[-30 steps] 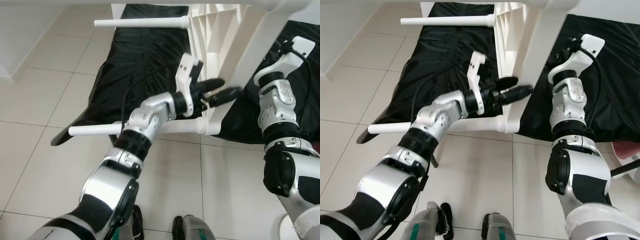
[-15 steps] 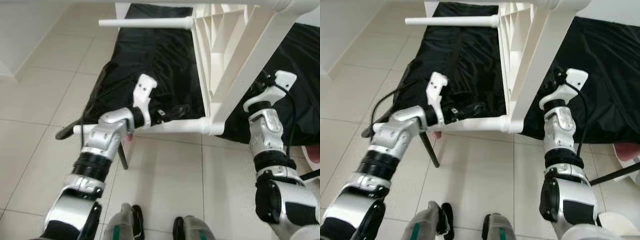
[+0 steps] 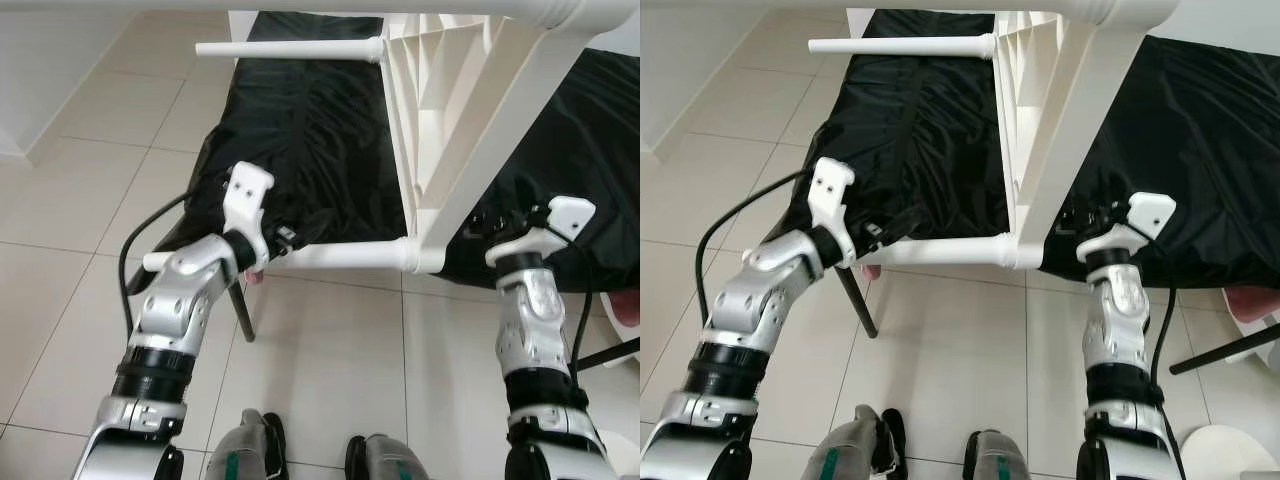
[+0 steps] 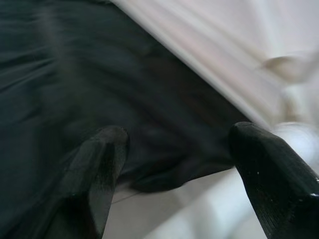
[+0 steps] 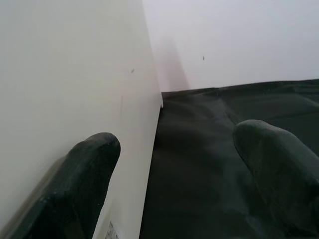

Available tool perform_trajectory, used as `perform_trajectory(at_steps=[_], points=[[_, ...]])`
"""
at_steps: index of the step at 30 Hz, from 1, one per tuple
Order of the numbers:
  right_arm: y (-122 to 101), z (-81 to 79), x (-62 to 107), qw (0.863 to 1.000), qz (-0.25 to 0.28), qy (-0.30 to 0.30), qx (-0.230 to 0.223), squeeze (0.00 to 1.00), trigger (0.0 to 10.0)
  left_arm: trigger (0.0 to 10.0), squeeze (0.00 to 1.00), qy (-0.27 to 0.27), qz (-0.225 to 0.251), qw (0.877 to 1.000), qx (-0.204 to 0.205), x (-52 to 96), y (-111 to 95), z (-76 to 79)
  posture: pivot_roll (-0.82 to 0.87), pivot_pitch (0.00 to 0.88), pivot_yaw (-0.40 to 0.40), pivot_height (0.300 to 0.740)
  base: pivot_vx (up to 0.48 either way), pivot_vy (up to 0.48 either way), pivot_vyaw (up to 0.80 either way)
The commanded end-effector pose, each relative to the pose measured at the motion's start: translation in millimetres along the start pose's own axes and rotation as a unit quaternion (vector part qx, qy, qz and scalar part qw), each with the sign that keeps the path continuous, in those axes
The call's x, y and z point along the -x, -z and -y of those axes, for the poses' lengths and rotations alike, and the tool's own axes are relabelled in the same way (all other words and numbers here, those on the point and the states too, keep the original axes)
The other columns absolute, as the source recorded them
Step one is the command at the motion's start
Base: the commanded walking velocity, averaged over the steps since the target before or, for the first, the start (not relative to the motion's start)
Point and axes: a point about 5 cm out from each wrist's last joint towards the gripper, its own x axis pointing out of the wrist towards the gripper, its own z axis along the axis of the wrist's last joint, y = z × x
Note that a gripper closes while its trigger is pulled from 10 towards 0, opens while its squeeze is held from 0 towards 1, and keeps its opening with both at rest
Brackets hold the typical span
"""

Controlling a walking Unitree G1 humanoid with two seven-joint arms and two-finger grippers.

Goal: Building children table

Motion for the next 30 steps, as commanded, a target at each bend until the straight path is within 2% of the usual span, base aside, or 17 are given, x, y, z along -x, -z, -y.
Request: perform_trajectory(at_steps=[1,8,13,22,30], points=[[4,-8.6,3.6,1.000,-0.014,-0.016,-0.001,0.00,10.0,10.0,0.00,-0.029,-0.011,1.000,0.001,3.3,4,-4.2,-0.01,0.064,0.000,0.740,0.000,0.000,0.00],[4,-12.8,18.7,0.999,-0.031,-0.013,-0.010,0.00,10.0,10.0,0.00,-0.097,-0.024,0.995,0.001,12.4,13,-14.4,-0.01,0.053,0.000,0.740,0.000,0.000,0.00],[7,-14.0,32.9,0.998,-0.050,-0.027,0.004,0.00,10.0,10.0,0.00,-0.101,-0.029,0.994,-0.007,19.7,17,-11.6,0.00,0.049,0.000,0.740,0.000,0.000,0.00],[0,-14.3,42.2,0.999,-0.041,-0.023,0.001,0.00,10.0,10.0,0.00,-0.112,-0.019,0.993,-0.031,26.5,14,-14.9,-0.01,0.053,0.025,0.740,0.000,0.000,0.00],[-5,-27.0,62.8,0.998,-0.040,-0.051,-0.014,0.00,10.0,10.0,0.00,-0.125,-0.002,0.991,-0.049,37.5,12,-19.7,-0.03,0.054,0.082,0.740,0.000,0.000,0.00]])
